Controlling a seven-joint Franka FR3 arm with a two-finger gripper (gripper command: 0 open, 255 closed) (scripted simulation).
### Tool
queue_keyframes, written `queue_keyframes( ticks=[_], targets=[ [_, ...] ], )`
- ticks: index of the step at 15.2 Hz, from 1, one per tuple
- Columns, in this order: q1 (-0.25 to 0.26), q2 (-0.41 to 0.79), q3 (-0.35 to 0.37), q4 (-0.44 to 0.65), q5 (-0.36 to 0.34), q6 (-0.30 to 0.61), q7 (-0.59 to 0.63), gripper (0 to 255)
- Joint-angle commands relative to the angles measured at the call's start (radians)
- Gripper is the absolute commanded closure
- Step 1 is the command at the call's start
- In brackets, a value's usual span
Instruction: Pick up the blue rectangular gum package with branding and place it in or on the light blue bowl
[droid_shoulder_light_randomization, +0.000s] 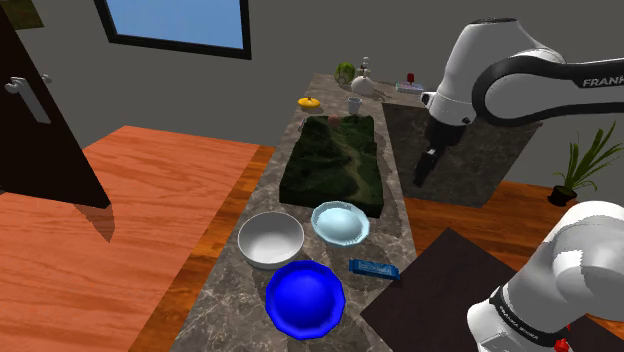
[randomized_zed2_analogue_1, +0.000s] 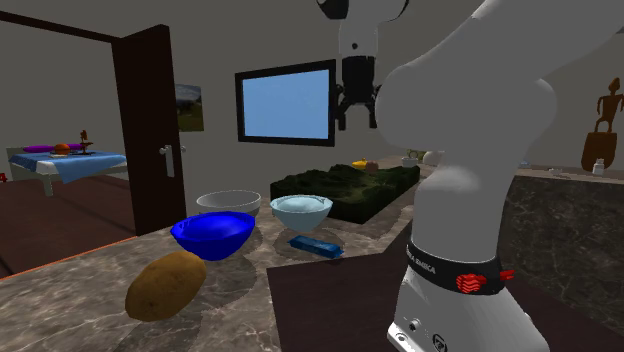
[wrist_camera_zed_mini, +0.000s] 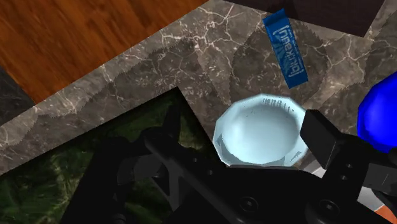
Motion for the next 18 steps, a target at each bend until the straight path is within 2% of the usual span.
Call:
queue_keyframes(
  ticks=[1,10,18],
  targets=[
    [0.023,0.023,0.007,-0.05,0.006,0.073,-0.015,0],
    [0.13,0.228,0.041,-0.212,0.031,0.437,-0.075,0],
    [0.216,0.562,0.086,-0.261,0.038,0.817,-0.115,0]
  ],
)
